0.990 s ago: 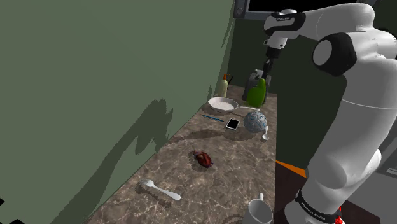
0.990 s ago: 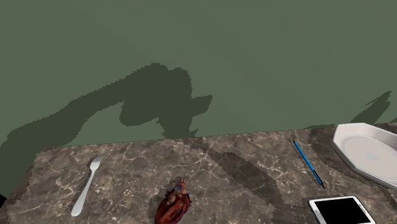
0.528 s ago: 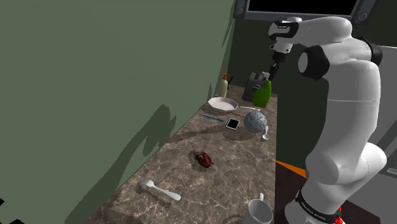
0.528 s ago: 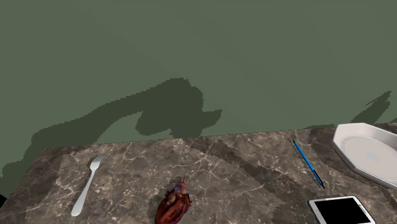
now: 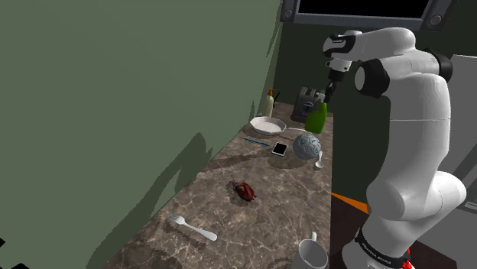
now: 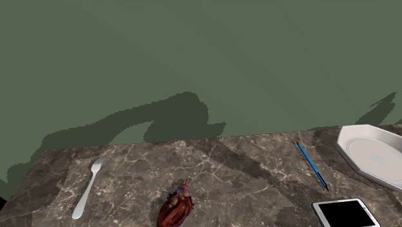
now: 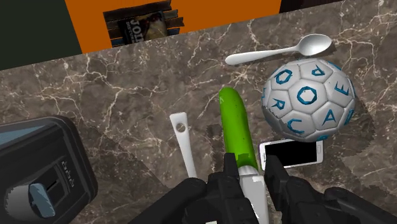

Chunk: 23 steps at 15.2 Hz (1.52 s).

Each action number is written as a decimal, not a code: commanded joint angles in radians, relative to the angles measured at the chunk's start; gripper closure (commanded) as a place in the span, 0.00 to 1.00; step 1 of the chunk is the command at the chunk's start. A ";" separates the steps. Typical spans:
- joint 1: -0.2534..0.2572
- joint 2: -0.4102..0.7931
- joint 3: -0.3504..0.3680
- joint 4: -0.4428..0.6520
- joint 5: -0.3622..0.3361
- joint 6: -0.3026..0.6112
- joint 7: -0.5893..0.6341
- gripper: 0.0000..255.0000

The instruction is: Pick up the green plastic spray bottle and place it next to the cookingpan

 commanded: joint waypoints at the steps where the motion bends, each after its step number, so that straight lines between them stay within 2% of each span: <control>1: 0.007 -0.005 0.000 -0.037 -0.002 0.032 -0.002 1.00; 16: 0.027 0.007 0.009 -0.226 0.013 0.228 -0.032 1.00; 23: 0.027 0.007 0.009 -0.226 0.013 0.228 -0.032 1.00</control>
